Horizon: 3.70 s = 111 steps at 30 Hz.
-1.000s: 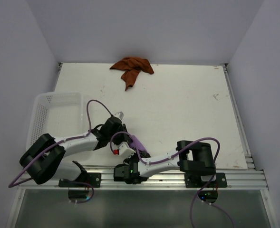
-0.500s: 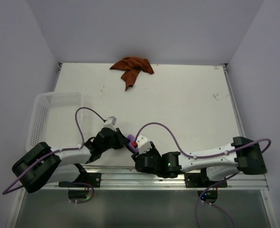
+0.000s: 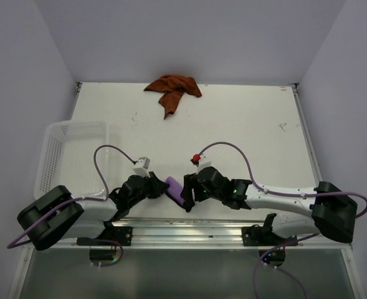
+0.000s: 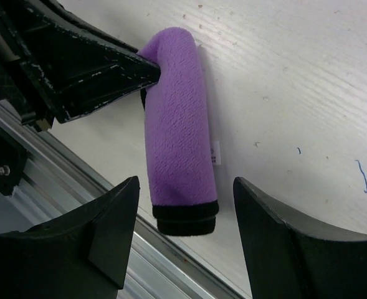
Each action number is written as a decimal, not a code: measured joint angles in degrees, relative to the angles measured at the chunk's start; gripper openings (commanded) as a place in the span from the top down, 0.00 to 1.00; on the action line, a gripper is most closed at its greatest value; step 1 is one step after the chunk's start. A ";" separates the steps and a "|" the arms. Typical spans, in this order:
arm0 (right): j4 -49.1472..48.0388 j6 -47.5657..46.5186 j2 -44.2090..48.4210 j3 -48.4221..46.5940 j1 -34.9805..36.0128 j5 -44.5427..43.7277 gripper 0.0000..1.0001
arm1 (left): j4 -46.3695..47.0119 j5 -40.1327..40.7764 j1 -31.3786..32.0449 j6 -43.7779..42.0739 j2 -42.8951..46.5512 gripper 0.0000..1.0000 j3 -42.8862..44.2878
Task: Roll the towels
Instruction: Roll the towel, then place the rolled towel into the container
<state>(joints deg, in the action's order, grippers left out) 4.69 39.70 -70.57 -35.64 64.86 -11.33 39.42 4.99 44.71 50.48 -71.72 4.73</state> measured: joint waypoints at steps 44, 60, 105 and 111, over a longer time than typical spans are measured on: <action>-11.89 1.49 -10.78 3.56 8.31 -7.69 0.76 | -47.23 -0.24 -7.61 3.34 9.77 0.43 21.27; -2.29 5.14 -14.56 -2.58 14.08 -23.87 0.75 | -64.48 -11.04 -7.32 10.67 7.58 0.47 32.33; -6.05 3.45 -25.03 -8.57 23.50 -37.07 0.65 | -65.13 -5.42 -0.79 22.77 -10.43 0.58 36.00; -6.10 2.71 -25.59 -9.16 23.65 -37.24 0.52 | -65.96 -4.55 -0.50 20.92 -13.79 0.81 38.27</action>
<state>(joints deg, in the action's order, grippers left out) -1.41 42.41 -96.16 -44.80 88.51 -48.58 -26.55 0.45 44.21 71.40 -85.52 43.00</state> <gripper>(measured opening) 0.394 0.276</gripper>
